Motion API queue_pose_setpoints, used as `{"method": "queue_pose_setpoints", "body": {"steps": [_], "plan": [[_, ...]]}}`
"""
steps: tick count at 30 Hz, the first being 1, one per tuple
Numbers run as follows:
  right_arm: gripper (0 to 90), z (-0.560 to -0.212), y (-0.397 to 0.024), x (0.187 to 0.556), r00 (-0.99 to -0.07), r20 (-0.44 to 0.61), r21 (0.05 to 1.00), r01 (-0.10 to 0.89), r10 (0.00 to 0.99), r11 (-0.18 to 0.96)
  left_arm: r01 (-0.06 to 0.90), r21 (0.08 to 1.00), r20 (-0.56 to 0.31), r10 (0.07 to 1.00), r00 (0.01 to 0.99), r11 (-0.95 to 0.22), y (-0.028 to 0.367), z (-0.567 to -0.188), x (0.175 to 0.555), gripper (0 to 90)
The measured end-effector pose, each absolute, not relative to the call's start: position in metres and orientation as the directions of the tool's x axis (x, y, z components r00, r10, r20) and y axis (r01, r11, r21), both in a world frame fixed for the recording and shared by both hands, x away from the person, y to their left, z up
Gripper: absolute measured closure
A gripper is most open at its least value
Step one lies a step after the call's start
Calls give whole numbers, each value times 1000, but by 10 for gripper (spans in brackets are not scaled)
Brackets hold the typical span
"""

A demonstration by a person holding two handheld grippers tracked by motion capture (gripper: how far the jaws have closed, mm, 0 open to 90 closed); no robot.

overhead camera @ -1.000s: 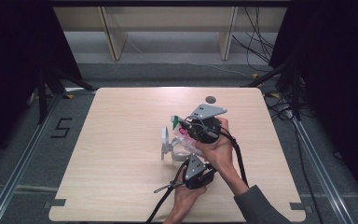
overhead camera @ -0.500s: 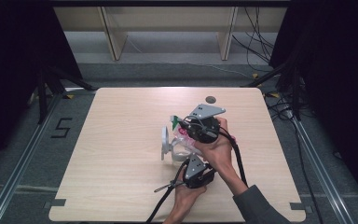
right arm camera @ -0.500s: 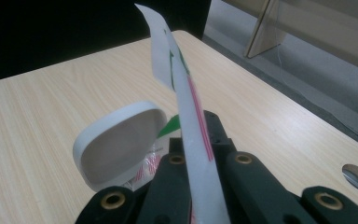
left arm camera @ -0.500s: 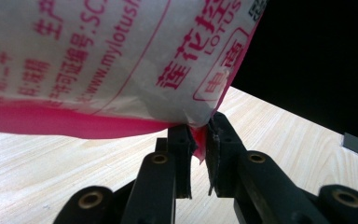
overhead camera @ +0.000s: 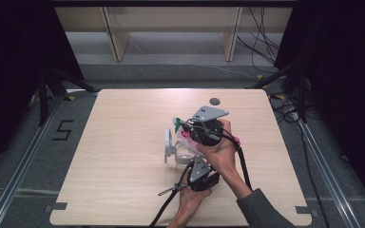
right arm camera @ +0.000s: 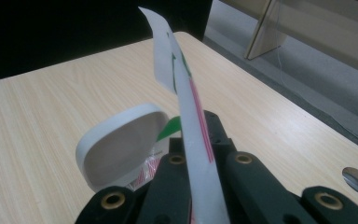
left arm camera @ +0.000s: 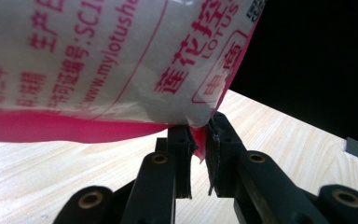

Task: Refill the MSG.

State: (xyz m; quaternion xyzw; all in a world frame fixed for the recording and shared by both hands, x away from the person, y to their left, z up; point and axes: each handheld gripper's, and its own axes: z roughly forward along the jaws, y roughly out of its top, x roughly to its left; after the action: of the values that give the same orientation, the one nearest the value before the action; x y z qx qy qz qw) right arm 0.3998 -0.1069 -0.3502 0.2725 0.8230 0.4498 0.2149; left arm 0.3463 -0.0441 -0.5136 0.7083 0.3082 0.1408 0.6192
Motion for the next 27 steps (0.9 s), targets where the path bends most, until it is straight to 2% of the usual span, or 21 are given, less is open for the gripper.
{"method": "queue_pose_setpoints", "body": {"steps": [6,8,10,11,13,14,16,20,24,26,27], "plan": [[900,-351,-104,397,-755,-95,854,274,649,443,256,966,-177,610,772,-44,-45,-513,346,803],[900,-350,-105,399,-756,-136,860,230,640,455,256,966,-179,611,771,-40,-45,-512,346,803],[900,-351,-103,397,-754,-119,854,254,646,454,264,964,-191,604,774,-34,-45,-513,347,803],[900,-352,-103,399,-755,-143,856,230,640,463,262,964,-189,605,773,-34,-45,-514,347,804],[900,-352,-104,400,-763,-129,854,239,633,461,262,965,-186,607,773,-37,-45,-513,346,804],[900,-352,-104,397,-753,-95,855,273,652,440,260,965,-184,608,772,-38,-44,-513,346,803],[900,-351,-104,398,-755,-118,859,248,645,448,260,965,-187,608,772,-34,-45,-513,346,803],[900,-352,-105,397,-756,-101,863,257,647,435,257,965,-179,613,770,-42,-44,-514,346,803],[900,-353,-108,398,-760,-139,871,212,635,444,256,966,-174,614,770,-47,-45,-514,346,802],[900,-353,-108,397,-759,-109,871,238,642,429,255,966,-174,616,769,-45,-45,-514,346,802],[900,-354,-108,398,-757,-119,880,219,643,421,255,966,-175,615,769,-44,-45,-514,346,802]]}}
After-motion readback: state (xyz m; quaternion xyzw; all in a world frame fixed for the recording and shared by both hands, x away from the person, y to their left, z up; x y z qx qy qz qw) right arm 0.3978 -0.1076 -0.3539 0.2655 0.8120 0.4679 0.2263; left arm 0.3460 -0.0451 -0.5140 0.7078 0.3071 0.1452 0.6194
